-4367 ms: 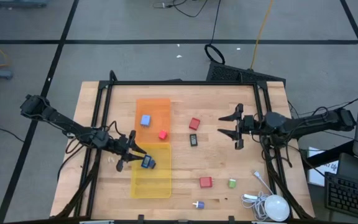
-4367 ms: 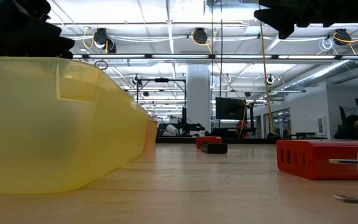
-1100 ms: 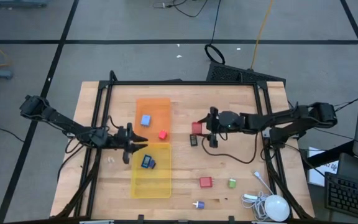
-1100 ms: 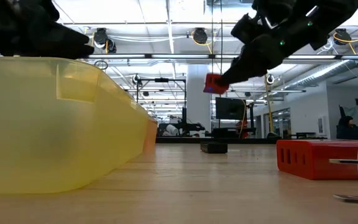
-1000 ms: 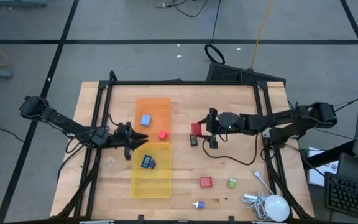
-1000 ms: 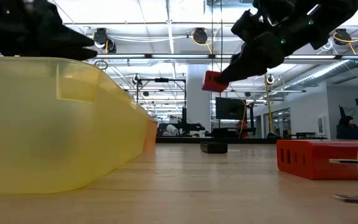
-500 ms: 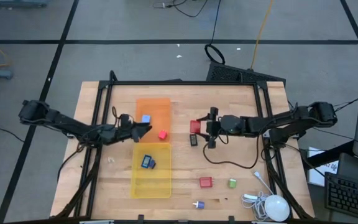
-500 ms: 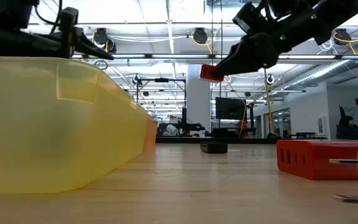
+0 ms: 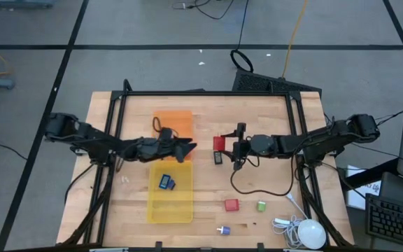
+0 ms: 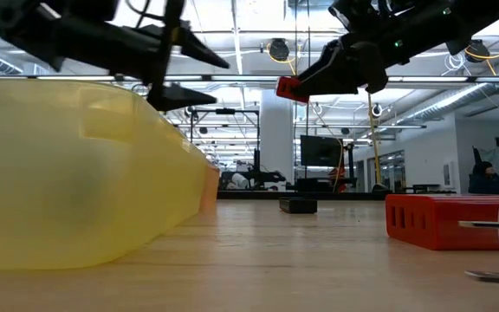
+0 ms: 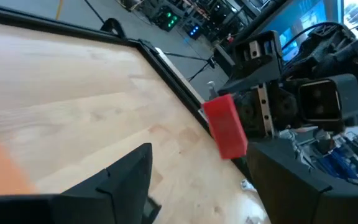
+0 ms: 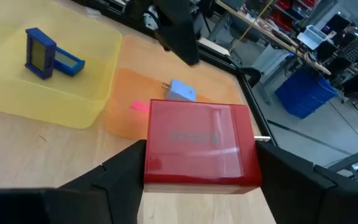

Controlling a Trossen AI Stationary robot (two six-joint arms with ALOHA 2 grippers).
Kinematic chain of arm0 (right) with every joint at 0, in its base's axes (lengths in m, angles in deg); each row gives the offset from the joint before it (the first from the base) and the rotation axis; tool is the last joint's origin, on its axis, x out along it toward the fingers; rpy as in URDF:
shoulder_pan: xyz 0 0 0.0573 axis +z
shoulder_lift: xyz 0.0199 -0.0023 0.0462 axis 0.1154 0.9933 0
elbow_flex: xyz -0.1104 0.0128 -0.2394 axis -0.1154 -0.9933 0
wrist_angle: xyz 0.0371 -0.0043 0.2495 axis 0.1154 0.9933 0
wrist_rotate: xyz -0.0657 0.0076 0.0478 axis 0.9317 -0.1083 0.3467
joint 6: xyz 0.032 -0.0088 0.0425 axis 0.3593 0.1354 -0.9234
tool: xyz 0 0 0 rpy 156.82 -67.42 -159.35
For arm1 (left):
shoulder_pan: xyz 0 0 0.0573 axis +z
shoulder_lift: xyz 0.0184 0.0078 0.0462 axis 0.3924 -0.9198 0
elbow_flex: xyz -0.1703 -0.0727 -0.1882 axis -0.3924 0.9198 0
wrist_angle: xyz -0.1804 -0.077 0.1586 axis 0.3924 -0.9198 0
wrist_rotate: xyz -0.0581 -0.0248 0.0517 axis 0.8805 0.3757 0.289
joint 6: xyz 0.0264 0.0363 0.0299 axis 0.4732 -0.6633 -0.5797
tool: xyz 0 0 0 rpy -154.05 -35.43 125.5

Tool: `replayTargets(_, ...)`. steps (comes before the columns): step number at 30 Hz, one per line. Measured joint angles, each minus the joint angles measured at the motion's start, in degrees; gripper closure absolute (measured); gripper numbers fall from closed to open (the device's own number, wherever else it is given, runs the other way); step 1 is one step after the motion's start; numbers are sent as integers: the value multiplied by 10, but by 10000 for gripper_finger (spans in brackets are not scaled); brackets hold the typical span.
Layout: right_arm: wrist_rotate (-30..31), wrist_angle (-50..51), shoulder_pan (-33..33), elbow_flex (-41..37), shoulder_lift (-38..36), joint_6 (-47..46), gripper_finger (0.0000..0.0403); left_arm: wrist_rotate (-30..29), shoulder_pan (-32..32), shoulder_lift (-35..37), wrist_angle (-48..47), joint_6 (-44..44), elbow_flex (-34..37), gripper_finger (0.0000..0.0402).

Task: Sort adapters and digital timers
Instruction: Put the top red adapter into the orange bin

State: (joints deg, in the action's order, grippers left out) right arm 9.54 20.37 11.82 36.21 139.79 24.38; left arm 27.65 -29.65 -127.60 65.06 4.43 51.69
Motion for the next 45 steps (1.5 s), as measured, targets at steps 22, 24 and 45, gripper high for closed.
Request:
replayTargets(22, 1, -3, 0, 0, 0, -6, 143, 119, 57, -197, -2, -15, -202, 145)
replayTargets(24, 1, -2, 0, 0, 0, -6, 140, 143, 62, -197, -2, -15, -203, 153)
replayTargets(45, 14, 0, 0, 0, -1, -17, 137, 243, 101, -198, -1, -19, -202, 262)
